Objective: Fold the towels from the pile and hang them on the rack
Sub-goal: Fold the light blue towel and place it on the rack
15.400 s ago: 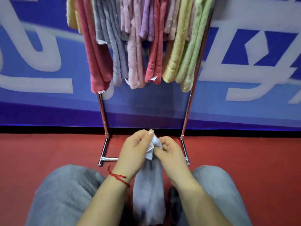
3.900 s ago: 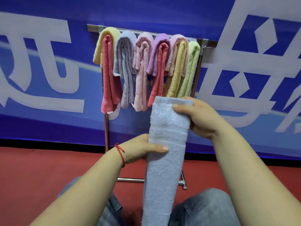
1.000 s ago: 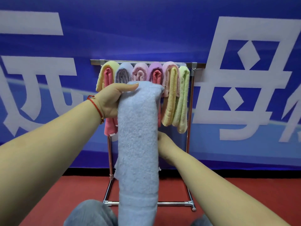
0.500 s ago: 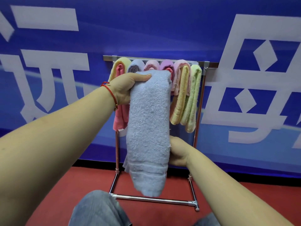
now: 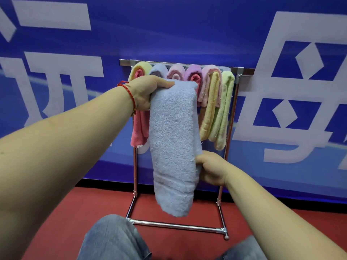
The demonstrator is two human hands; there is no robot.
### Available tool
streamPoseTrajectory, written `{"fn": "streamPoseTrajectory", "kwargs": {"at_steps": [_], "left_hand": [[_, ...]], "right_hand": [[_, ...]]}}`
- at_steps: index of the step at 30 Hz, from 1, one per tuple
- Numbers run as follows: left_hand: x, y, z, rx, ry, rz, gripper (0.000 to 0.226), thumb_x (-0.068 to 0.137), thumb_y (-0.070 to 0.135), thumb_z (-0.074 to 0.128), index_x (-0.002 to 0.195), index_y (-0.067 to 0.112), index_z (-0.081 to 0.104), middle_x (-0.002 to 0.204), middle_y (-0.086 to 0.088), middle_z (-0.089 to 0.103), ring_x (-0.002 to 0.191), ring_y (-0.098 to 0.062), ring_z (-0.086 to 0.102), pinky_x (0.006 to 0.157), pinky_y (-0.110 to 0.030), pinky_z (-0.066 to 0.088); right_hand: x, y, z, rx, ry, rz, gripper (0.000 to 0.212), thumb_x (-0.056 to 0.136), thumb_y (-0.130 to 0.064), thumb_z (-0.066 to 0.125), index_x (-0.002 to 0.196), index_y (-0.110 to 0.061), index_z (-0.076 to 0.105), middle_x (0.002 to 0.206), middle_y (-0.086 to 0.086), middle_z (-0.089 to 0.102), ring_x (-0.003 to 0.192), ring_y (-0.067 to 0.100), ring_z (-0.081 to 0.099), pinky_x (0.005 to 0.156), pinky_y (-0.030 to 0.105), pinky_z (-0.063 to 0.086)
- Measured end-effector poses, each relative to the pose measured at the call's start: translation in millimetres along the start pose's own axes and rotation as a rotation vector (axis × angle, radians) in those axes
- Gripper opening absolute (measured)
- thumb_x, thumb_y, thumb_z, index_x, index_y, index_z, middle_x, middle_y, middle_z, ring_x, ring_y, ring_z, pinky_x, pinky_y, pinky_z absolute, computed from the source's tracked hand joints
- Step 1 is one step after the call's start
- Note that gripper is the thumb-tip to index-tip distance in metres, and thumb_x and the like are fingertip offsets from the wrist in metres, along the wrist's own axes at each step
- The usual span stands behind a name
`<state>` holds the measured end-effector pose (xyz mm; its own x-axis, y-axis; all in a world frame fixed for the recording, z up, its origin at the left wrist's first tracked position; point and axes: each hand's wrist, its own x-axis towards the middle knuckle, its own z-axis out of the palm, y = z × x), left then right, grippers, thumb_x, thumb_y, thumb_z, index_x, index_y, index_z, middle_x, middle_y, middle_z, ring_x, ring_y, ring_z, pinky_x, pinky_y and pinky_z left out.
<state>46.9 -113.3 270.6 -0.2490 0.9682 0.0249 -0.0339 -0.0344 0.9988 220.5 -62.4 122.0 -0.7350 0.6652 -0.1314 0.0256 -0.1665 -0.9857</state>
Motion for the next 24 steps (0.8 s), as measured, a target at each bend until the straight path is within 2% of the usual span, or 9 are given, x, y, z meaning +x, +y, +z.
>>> {"fn": "streamPoseTrajectory", "kwargs": {"at_steps": [4,6,9,11,13,14,16,18,24], "left_hand": [[3,0,3,-0.047,0.006,0.017,0.011,0.092,0.013,0.053,0.089,0.008,0.063,0.068,-0.001,0.072,0.059,-0.012,0.069,0.058,-0.024,0.058],[4,-1,3,-0.071,0.032,0.039,0.01,0.091,0.013,0.054,0.087,0.008,0.062,0.065,-0.001,0.071,0.057,-0.012,0.068,0.057,-0.023,0.057],[4,-5,2,-0.063,0.08,0.066,0.01,0.091,0.014,0.054,0.086,0.009,0.061,0.067,-0.001,0.069,0.056,-0.012,0.067,0.058,-0.022,0.056],[5,-8,-1,-0.056,0.098,0.078,0.012,0.092,0.015,0.052,0.085,0.011,0.06,0.067,-0.001,0.069,0.06,-0.013,0.066,0.065,-0.025,0.055],[6,-11,-3,-0.062,0.107,0.089,0.014,0.093,0.014,0.051,0.084,0.012,0.06,0.065,-0.001,0.069,0.066,-0.015,0.065,0.073,-0.029,0.054],[7,-13,-4,-0.063,0.113,0.09,0.014,0.093,0.014,0.05,0.084,0.013,0.06,0.067,-0.002,0.069,0.068,-0.017,0.064,0.075,-0.031,0.053],[8,-18,-8,-0.061,0.134,0.074,0.014,0.093,0.015,0.051,0.083,0.012,0.06,0.069,-0.004,0.068,0.07,-0.018,0.063,0.078,-0.033,0.052],[10,-25,-15,-0.046,0.145,0.033,0.013,0.093,0.017,0.052,0.084,0.011,0.06,0.069,-0.004,0.069,0.071,-0.019,0.064,0.078,-0.035,0.052],[12,-39,-29,0.051,0.144,-0.069,0.013,0.094,0.015,0.05,0.101,0.006,0.058,0.088,-0.008,0.066,0.074,-0.019,0.065,0.064,-0.032,0.052]], "right_hand": [[-3,5,8,0.169,-0.017,0.027,0.026,0.086,0.009,0.042,0.097,-0.001,0.064,0.087,0.01,0.069,0.081,0.023,0.066,0.083,0.037,0.052],[-4,7,11,0.226,-0.04,0.06,0.027,0.088,0.003,0.04,0.101,-0.001,0.063,0.093,0.013,0.067,0.084,0.025,0.064,0.088,0.041,0.049],[-10,4,16,0.318,-0.144,0.081,0.032,0.083,-0.009,0.039,0.094,-0.002,0.069,0.099,0.015,0.066,0.089,0.028,0.063,0.093,0.039,0.047],[-16,-2,20,0.367,-0.222,0.054,0.039,0.081,-0.029,0.046,0.094,-0.007,0.074,0.101,0.011,0.07,0.092,0.024,0.068,0.088,0.035,0.052],[-21,-8,25,0.398,-0.279,0.021,0.057,0.071,-0.054,0.063,0.105,-0.01,0.072,0.107,0.01,0.07,0.098,0.022,0.068,0.084,0.034,0.055],[-21,-8,25,0.382,-0.299,0.01,0.065,0.059,-0.055,0.076,0.105,-0.01,0.072,0.107,0.01,0.071,0.098,0.022,0.068,0.081,0.033,0.056],[-22,-7,25,0.279,-0.304,-0.017,0.053,0.051,-0.029,0.088,0.097,-0.009,0.074,0.099,0.01,0.072,0.089,0.02,0.07,0.076,0.031,0.057],[-24,-8,24,0.171,-0.266,-0.054,0.031,0.064,-0.011,0.071,0.095,-0.007,0.07,0.095,0.01,0.072,0.083,0.019,0.07,0.076,0.031,0.057],[-26,-12,14,0.11,-0.277,-0.066,0.027,0.069,-0.007,0.062,0.096,-0.004,0.068,0.092,0.009,0.072,0.081,0.02,0.069,0.072,0.03,0.056]]}}
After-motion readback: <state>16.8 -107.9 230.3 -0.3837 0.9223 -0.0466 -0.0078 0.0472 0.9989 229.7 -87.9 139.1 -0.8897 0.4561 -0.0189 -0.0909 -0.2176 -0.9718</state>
